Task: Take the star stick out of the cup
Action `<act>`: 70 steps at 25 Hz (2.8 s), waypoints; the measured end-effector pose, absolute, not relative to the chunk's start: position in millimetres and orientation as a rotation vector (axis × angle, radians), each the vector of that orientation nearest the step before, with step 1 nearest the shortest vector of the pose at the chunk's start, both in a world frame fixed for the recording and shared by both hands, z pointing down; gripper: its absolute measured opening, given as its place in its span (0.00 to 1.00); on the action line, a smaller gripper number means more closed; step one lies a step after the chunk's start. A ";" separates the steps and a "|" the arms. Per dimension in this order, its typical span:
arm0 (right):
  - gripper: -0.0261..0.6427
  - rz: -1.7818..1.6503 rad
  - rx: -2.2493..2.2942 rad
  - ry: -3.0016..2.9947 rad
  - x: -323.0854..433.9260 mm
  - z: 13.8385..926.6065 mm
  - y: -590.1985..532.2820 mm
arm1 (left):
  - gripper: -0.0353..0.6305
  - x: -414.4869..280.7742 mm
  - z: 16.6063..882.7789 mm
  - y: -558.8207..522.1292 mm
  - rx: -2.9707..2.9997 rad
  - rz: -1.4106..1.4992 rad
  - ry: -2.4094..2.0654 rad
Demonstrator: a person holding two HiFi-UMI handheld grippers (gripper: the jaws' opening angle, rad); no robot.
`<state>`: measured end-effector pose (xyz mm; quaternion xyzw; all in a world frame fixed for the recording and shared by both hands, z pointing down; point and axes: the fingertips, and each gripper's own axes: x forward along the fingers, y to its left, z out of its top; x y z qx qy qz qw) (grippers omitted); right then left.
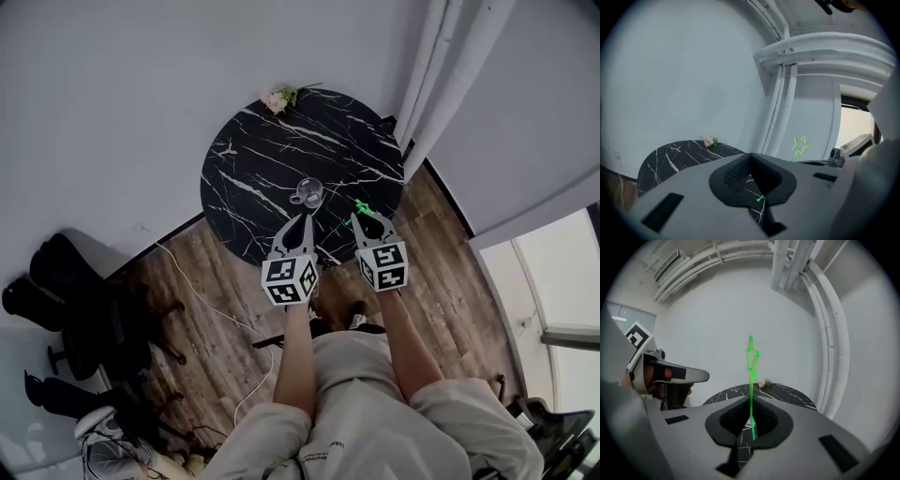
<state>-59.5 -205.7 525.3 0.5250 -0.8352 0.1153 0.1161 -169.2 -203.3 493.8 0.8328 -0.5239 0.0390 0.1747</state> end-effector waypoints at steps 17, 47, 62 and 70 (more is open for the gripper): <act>0.10 0.430 1.436 -2.511 -33.5 566.1 -183.2 | 0.09 -126.4 527.7 -168.0 2.351 0.248 -1.553; 0.10 0.380 1.384 -2.602 -33.9 537.9 -203.2 | 0.09 -124.2 502.1 -187.2 2.403 0.259 -1.597; 0.10 0.406 1.412 -2.581 -26.0 547.5 -202.1 | 0.09 -119.8 520.7 -179.8 2.357 0.289 -1.581; 0.10 0.407 1.399 -2.574 -28.1 550.0 -202.3 | 0.09 -118.6 523.1 -181.6 2.341 0.263 -1.567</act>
